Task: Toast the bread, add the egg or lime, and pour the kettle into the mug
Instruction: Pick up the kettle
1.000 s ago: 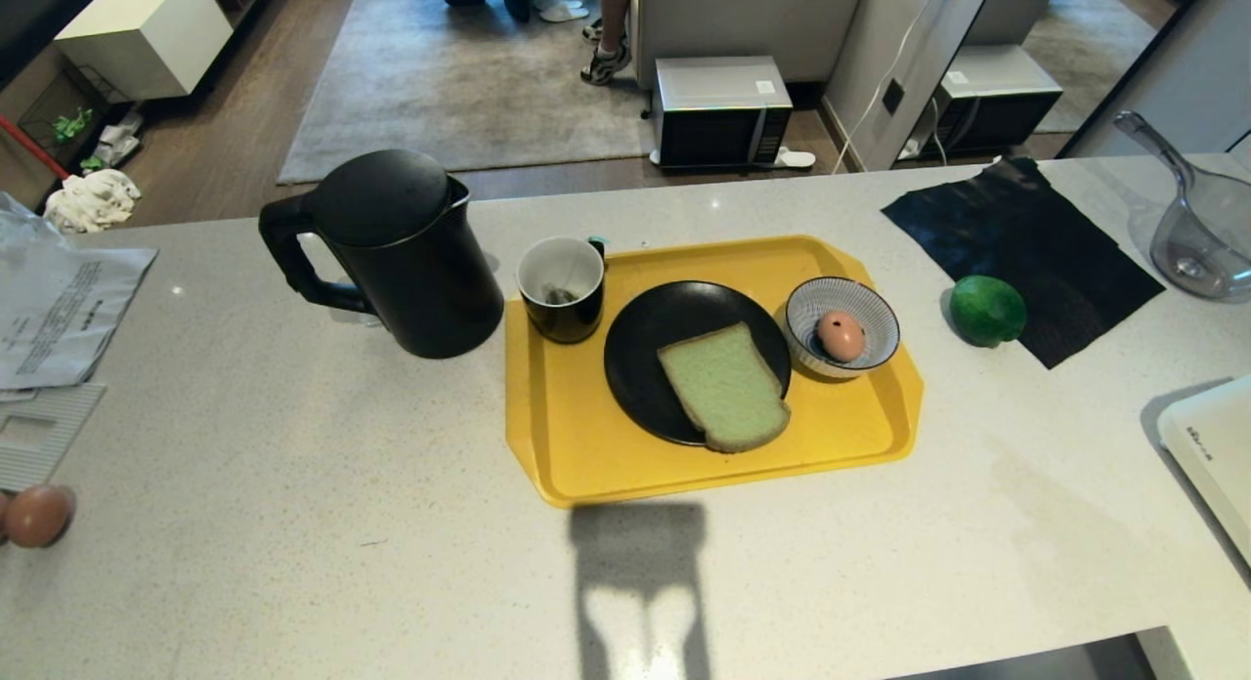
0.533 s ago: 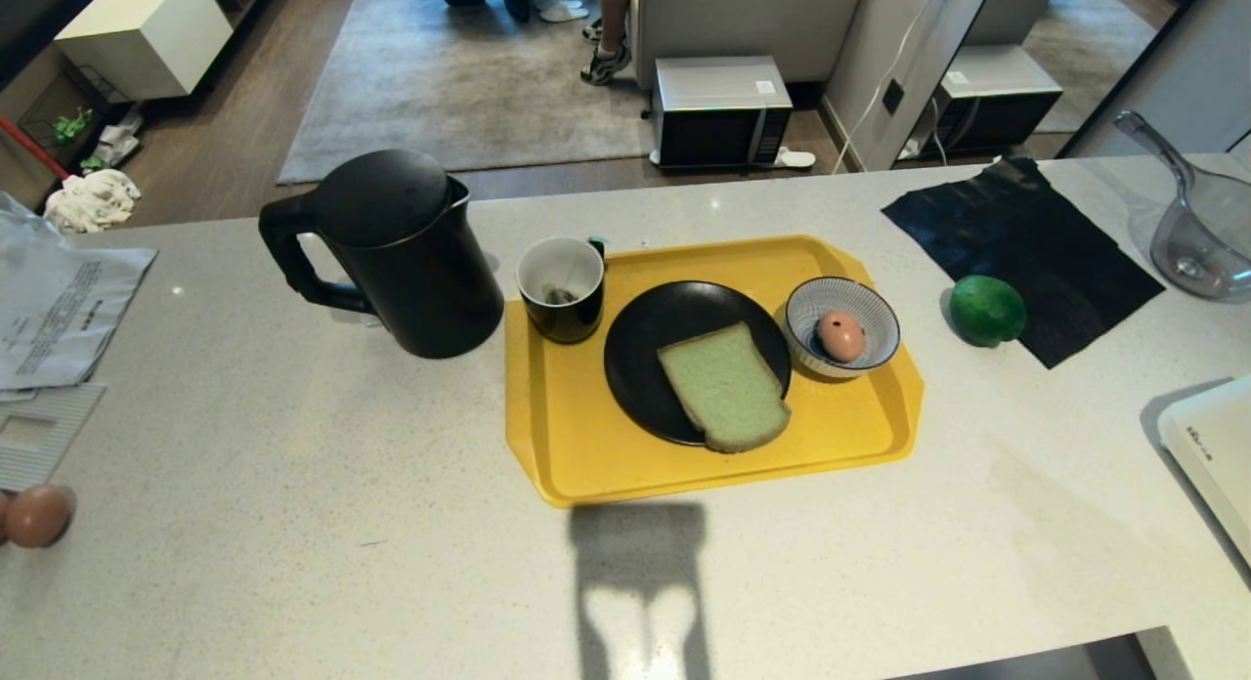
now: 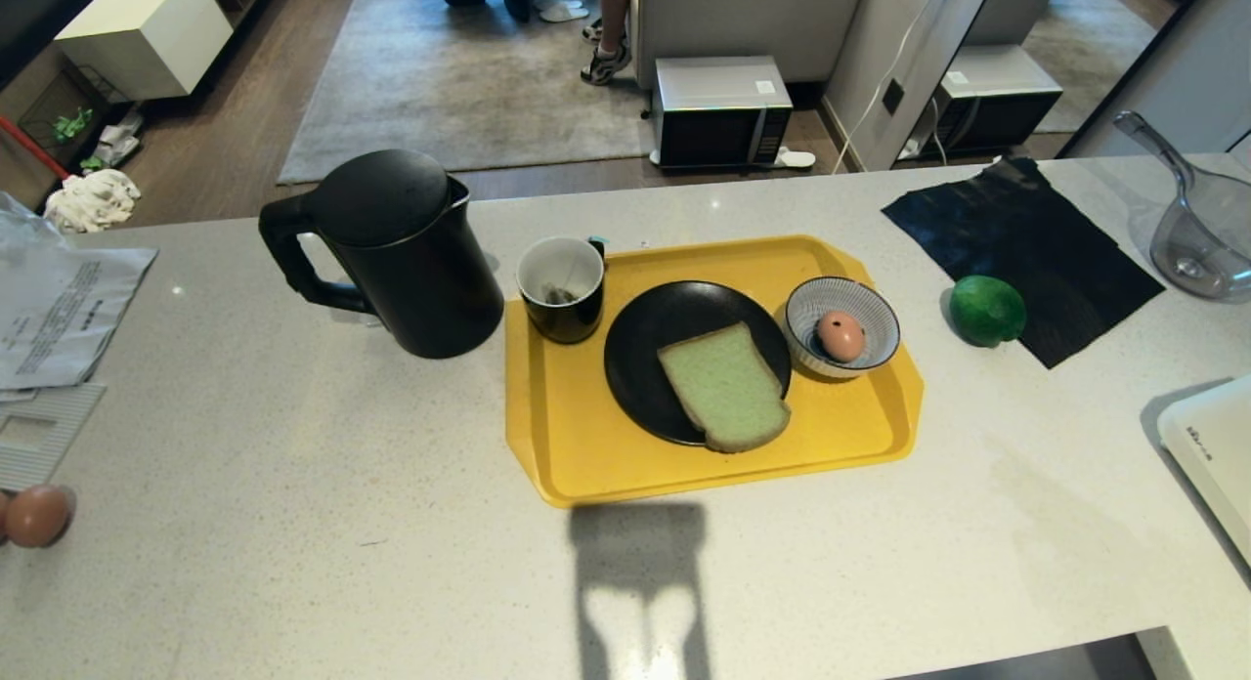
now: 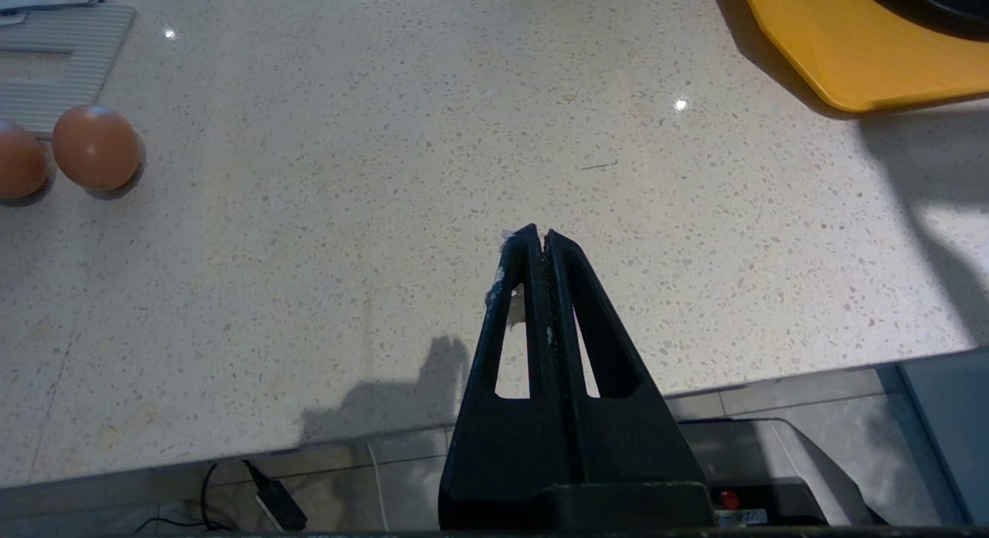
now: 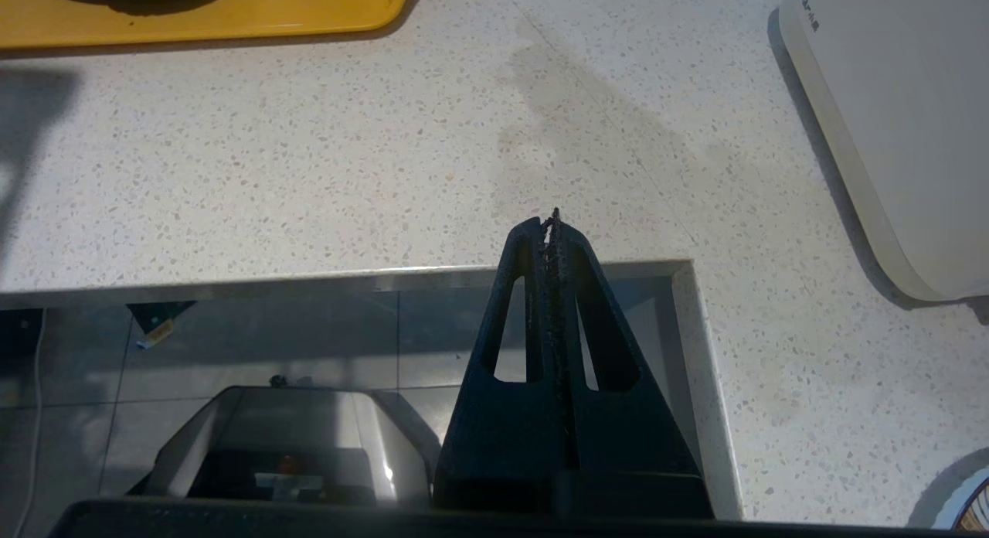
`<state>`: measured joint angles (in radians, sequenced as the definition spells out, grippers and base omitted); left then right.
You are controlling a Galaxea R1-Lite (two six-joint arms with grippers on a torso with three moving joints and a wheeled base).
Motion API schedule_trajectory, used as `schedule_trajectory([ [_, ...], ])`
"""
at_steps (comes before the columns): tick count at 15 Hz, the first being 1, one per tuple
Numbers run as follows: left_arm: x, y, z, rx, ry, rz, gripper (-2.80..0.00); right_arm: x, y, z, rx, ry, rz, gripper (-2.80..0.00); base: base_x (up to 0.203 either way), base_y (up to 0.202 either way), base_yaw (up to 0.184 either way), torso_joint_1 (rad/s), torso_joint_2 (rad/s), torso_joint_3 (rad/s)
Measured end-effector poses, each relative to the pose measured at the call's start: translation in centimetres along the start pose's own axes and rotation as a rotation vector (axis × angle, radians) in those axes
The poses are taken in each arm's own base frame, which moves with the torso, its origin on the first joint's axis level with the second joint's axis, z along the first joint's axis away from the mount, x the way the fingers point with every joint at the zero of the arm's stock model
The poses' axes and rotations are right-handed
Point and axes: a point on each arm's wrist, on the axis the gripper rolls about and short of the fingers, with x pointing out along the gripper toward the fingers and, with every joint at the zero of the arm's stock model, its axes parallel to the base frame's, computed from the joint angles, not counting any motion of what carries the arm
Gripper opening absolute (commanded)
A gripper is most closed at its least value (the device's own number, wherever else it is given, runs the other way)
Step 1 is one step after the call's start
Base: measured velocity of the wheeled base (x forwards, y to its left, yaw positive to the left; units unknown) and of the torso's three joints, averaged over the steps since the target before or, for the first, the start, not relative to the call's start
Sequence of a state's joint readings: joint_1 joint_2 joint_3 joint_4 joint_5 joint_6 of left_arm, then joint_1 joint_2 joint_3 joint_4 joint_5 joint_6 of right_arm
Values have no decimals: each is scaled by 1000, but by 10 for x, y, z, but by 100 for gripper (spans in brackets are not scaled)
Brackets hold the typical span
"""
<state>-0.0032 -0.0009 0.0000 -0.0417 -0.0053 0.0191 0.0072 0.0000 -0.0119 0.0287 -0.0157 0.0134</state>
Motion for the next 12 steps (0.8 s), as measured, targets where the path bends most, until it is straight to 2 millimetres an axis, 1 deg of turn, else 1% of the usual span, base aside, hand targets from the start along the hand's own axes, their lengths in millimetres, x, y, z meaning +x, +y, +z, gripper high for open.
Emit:
schedule_trajectory([
  [3, 0, 0, 0, -6, 0, 21, -280, 0, 0, 0, 0, 0, 1, -280, 0, 0, 0, 0, 0, 0],
  [4, -1, 1, 3, -5, -4, 29, -280, 0, 0, 0, 0, 0, 0, -280, 0, 0, 0, 0, 0, 0],
  [5, -4, 1, 15, -6, -31, 34, -280, 0, 0, 0, 0, 0, 0, -280, 0, 0, 0, 0, 0, 0],
  [6, -8, 1, 30, -7, -48, 38, -280, 0, 0, 0, 0, 0, 0, -280, 0, 0, 0, 0, 0, 0],
  [8, -9, 2, 68, -9, -57, 48, -280, 0, 0, 0, 0, 0, 0, -280, 0, 0, 0, 0, 0, 0],
  [9, -6, 3, 94, -11, -69, 53, -280, 0, 0, 0, 0, 0, 0, -280, 0, 0, 0, 0, 0, 0],
  [11, 5, 4, 143, -18, -79, 59, -280, 0, 0, 0, 0, 0, 0, -280, 0, 0, 0, 0, 0, 0],
  [12, 15, 5, 164, -20, -78, 66, -280, 0, 0, 0, 0, 0, 0, -280, 0, 0, 0, 0, 0, 0],
])
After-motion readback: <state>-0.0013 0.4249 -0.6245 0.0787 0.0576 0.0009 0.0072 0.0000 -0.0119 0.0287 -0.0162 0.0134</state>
